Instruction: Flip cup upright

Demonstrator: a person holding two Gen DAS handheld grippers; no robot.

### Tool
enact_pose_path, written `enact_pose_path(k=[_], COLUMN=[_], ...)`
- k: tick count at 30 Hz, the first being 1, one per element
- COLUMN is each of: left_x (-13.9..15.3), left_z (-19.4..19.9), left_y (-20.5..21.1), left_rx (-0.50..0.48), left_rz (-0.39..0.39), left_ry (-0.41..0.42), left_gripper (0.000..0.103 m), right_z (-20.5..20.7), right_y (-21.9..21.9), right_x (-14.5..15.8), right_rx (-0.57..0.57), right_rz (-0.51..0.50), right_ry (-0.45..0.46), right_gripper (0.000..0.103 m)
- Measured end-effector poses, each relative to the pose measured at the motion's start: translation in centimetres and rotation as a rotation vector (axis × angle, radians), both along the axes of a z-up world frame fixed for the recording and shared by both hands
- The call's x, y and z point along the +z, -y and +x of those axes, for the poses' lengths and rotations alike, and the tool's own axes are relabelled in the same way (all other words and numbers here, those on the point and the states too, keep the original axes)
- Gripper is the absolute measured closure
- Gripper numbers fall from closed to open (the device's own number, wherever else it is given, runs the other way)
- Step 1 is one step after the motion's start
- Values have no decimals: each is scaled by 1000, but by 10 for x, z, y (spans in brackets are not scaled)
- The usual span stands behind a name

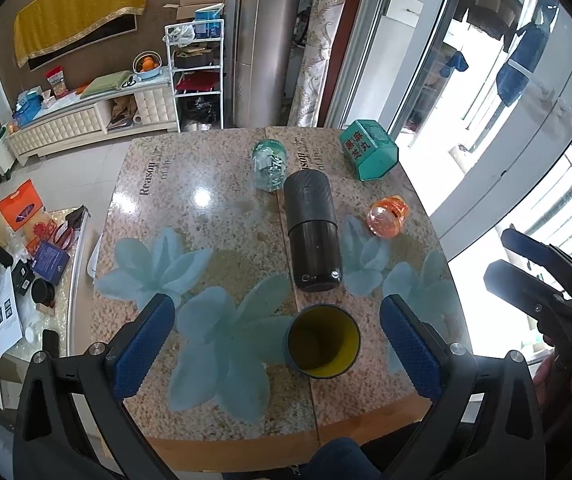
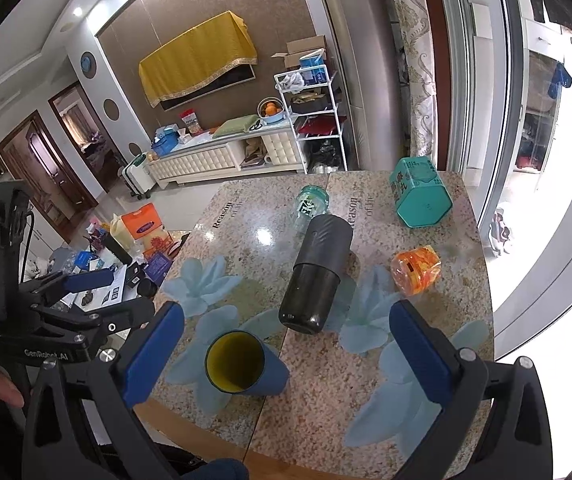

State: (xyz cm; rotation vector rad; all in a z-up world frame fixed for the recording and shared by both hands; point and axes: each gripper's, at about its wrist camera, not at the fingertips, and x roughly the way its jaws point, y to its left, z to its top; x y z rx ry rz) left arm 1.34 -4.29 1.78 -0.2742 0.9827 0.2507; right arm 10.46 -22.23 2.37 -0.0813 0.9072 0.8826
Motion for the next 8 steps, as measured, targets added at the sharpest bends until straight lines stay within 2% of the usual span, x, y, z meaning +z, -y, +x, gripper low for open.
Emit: enact_pose_path(k=[8], left_x=[-1], left_z=[0], left_y=[1], left_rx=[-15], left_rz=[0], left_ry=[-2], left_gripper=[0], right_z=[1], right_y=[-2], right_x=[0], right_rx=[7], right_rz=[-7], right_ry=[1], right_gripper=[0])
